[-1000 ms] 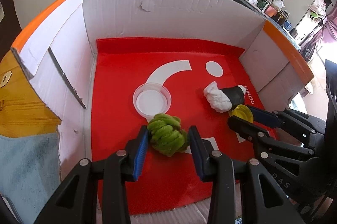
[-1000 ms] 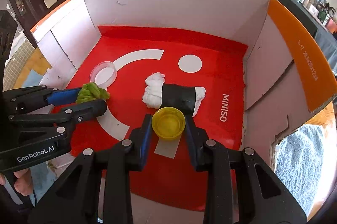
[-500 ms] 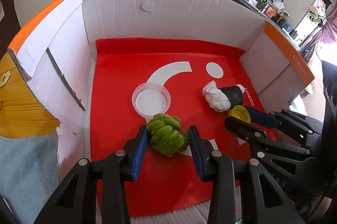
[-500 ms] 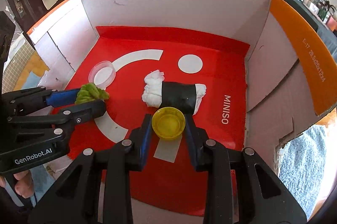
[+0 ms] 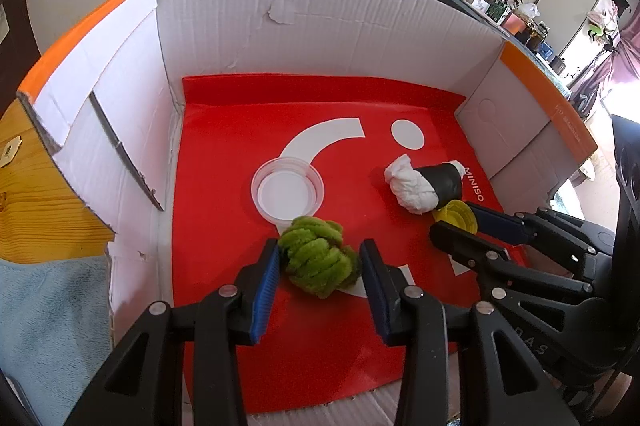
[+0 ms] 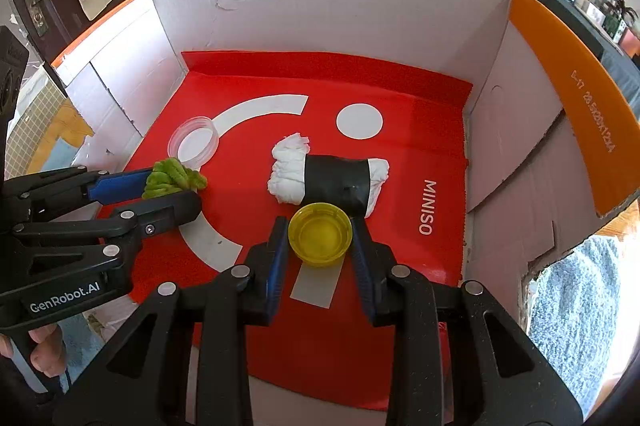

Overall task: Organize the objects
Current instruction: 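Lower both onto the red floor and open both tools, then withdraw both open tools up out of the box toward the towel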

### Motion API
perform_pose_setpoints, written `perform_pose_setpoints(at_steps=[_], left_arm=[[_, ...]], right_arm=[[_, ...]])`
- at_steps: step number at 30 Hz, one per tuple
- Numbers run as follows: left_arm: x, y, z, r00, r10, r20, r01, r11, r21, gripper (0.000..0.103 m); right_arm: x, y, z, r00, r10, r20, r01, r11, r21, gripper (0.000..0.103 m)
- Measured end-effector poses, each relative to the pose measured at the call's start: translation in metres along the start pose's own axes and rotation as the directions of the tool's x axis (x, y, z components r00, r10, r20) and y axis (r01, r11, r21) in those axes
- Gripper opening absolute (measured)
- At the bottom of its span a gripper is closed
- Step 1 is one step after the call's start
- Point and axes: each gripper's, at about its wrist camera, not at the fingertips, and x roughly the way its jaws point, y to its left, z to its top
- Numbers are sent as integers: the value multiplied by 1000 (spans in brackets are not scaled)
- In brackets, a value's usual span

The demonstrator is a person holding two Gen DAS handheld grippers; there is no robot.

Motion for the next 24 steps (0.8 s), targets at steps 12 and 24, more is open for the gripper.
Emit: perform_pose_setpoints(at_steps=[12, 24], left_arm=[[-2, 3, -1, 1000, -3, 11, 3, 1000, -3, 43], [-12, 6, 0, 999, 10, 42, -9, 1000, -6, 58]], right_arm=[[-2, 5, 0, 1000, -8, 19, 8, 1000, -10, 58], [-12, 7, -1, 999, -6, 39, 7, 1000, -19, 58]])
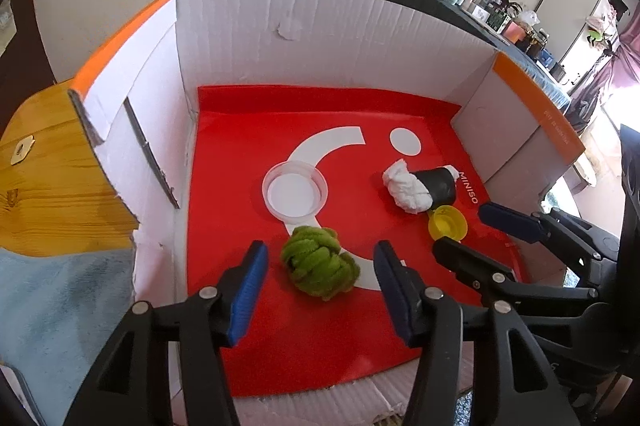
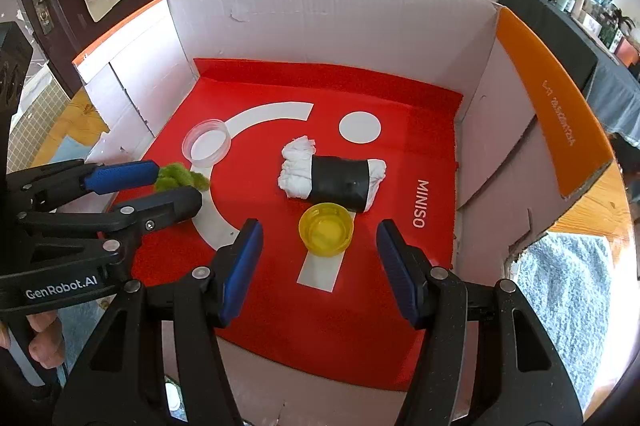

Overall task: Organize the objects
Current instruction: 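Withdraw both open tools up out of the box toward the towel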

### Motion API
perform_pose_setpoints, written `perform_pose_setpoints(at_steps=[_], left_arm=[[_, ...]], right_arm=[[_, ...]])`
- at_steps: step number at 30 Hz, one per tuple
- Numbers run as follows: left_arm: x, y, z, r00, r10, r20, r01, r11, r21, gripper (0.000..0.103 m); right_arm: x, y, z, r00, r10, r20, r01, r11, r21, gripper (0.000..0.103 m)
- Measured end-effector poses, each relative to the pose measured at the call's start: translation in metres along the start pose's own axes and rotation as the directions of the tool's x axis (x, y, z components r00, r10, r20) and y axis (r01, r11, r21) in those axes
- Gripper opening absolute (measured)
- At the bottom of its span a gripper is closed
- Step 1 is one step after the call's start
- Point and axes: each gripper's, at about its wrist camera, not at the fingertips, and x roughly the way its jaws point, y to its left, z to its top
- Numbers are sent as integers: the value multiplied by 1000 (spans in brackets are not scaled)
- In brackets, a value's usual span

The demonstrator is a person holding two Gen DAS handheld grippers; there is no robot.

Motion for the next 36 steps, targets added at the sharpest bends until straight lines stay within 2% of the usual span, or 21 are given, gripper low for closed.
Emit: perform_pose_setpoints(at_steps=[8, 12, 15, 20, 23, 27, 29, 32, 36], left_arm=[[-13, -4, -7, 1000, 4, 21, -4, 1000, 1, 58], [-25, -4, -10, 999, 15, 46, -15, 1000, 2, 58], [-36, -9, -13, 997, 25, 73, -26, 1000, 7, 66], [-55, -14, -15, 992, 40, 117, -42, 999, 21, 68], [-65, -14, -18, 989, 45, 139, -48, 999, 19, 73], [-78, -14, -22, 985, 52, 164, -55, 998, 14, 75], [-85, -14, -25, 983, 52, 176, -55, 998, 11, 79], [-94, -13, -29, 978, 63, 199, -65, 998, 1, 85], [-103, -13, -34, 973, 71, 218, -73, 997, 0, 86]], right_arm=[[-7, 0, -3, 1000, 1, 10, -1, 1000, 0, 58], [-12, 1, -6, 1000, 4, 19, -4, 1000, -4, 65], [-17, 1, -8, 1000, 7, 28, -7, 1000, -6, 65], [-25, 4, -11, 999, 10, 45, -9, 1000, -7, 65], [-31, 6, -13, 998, 13, 56, -12, 1000, -10, 72], [-39, 9, -16, 997, 13, 70, -12, 1000, -16, 72], [-44, 10, -18, 997, 12, 79, -10, 1000, -17, 73], [-50, 13, -21, 996, 9, 93, -8, 1000, -20, 80], [-59, 16, -24, 994, 5, 111, -2, 1000, -25, 81]])
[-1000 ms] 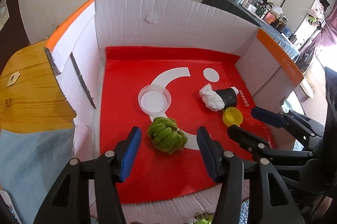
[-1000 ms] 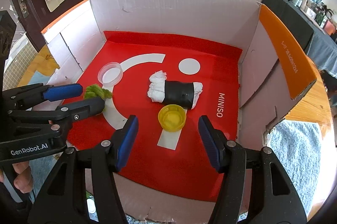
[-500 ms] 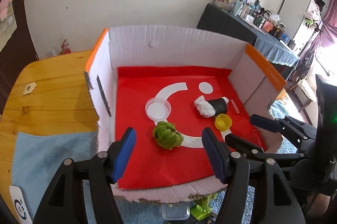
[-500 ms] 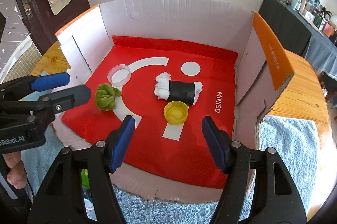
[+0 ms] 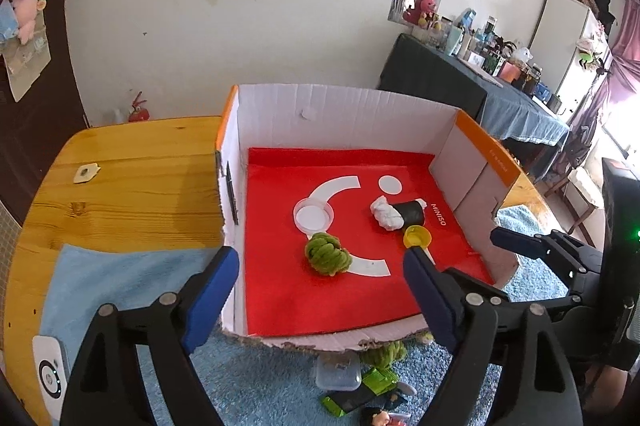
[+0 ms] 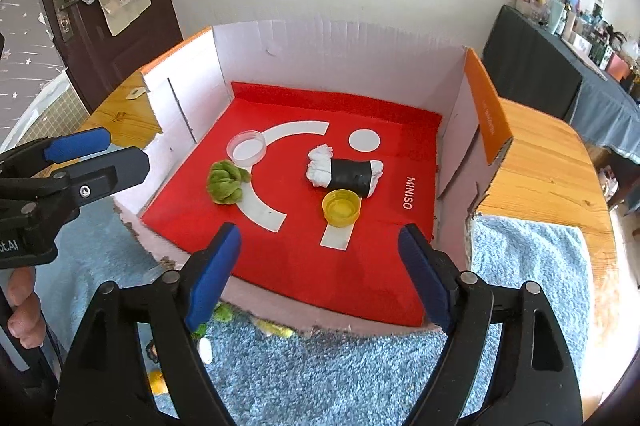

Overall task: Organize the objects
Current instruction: 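Withdraw both open tools up out of the box toward the towel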

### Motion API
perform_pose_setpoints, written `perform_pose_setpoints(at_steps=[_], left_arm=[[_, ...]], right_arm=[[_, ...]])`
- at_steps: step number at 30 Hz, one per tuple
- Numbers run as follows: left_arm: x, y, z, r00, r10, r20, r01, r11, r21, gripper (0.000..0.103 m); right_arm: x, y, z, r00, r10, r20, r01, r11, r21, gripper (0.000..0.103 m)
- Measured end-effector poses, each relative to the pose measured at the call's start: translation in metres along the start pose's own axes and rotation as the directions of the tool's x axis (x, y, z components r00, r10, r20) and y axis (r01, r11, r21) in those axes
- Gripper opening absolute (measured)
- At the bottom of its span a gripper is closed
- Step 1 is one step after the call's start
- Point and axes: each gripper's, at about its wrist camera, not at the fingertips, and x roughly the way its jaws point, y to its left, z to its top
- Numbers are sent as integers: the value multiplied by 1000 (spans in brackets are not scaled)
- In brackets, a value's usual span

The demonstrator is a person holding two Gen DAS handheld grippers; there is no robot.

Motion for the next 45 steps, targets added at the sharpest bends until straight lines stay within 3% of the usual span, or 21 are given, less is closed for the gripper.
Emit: perform_pose_setpoints(at_steps=[11, 17, 45], left_arm=[[-19, -1, -9, 999, 29, 37, -30, 1000, 8, 97], [-28, -1, -15, 998, 32, 51, -33, 999, 11, 97], [-41, 1, -54, 999, 35, 29, -35, 999, -5, 103]], right_arm=[[-26, 9, -6, 999, -5, 48, 6, 1000, -16, 86], [-40, 15, -10, 997, -9, 71, 11, 1000, -25, 91], [-63, 27, -52, 997, 26, 78, -25, 1000, -12, 93]])
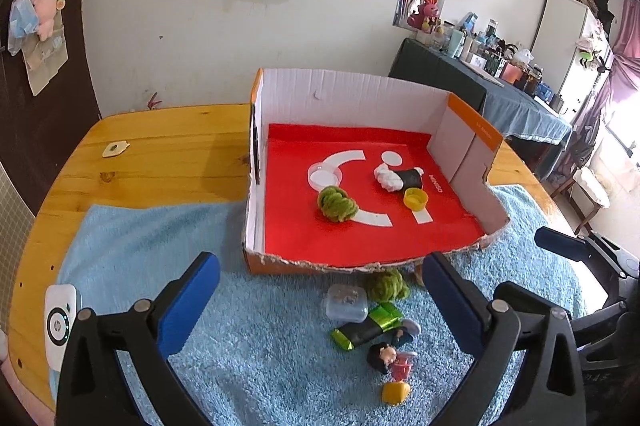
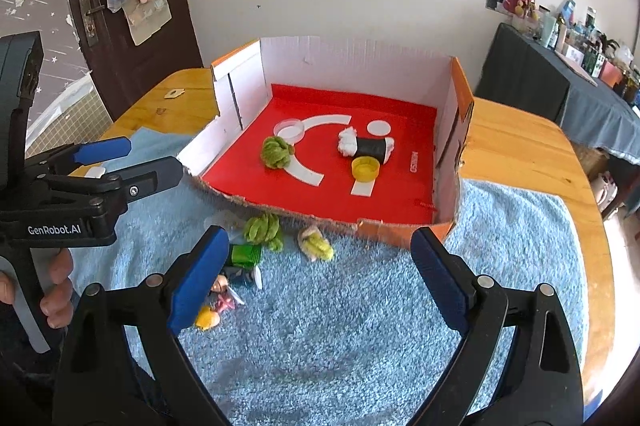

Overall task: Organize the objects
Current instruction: 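Withdraw both open tools up out of the box toward the towel, then grasp the yellow figurine with the left tool while the right grasps the yellow-green plush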

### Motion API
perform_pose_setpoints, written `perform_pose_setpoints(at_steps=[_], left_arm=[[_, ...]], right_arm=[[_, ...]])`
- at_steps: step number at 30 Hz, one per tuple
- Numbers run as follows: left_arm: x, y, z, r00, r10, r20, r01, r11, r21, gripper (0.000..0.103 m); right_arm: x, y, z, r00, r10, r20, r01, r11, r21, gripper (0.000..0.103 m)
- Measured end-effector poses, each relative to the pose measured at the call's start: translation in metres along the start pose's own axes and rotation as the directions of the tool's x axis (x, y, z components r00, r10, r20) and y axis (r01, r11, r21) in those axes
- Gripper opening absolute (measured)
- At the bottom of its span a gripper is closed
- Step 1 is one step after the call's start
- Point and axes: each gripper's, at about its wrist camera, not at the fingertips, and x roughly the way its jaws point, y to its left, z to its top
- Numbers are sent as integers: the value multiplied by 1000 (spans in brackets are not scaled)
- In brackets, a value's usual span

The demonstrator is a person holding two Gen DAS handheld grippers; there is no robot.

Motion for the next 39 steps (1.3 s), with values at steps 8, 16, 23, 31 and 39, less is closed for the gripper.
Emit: perform_pose_setpoints(at_steps=[8, 16, 23, 31, 39], left_arm=[[6, 2, -12, 1000, 6, -28, -6, 1000, -10, 103], [12, 4, -24, 998, 9, -57, -10, 1000, -16, 103], [18, 4, -37, 996, -6, -88, 4, 1000, -20, 103], [15, 2, -55, 993, -26, -114, 24, 1000, -18, 103], [4, -12, -74, 989, -67, -131, 70, 997, 22, 100]], right_arm=[[4, 2, -13, 1000, 10, -21, -9, 1000, 3, 93], [14, 1, -25, 999, 19, -51, -18, 1000, 15, 93], [22, 0, -32, 997, 12, -73, -11, 1000, 19, 93], [40, -12, -32, 995, -21, -93, 22, 1000, 15, 93], [60, -20, -25, 994, -11, -111, 12, 1000, 4, 93]])
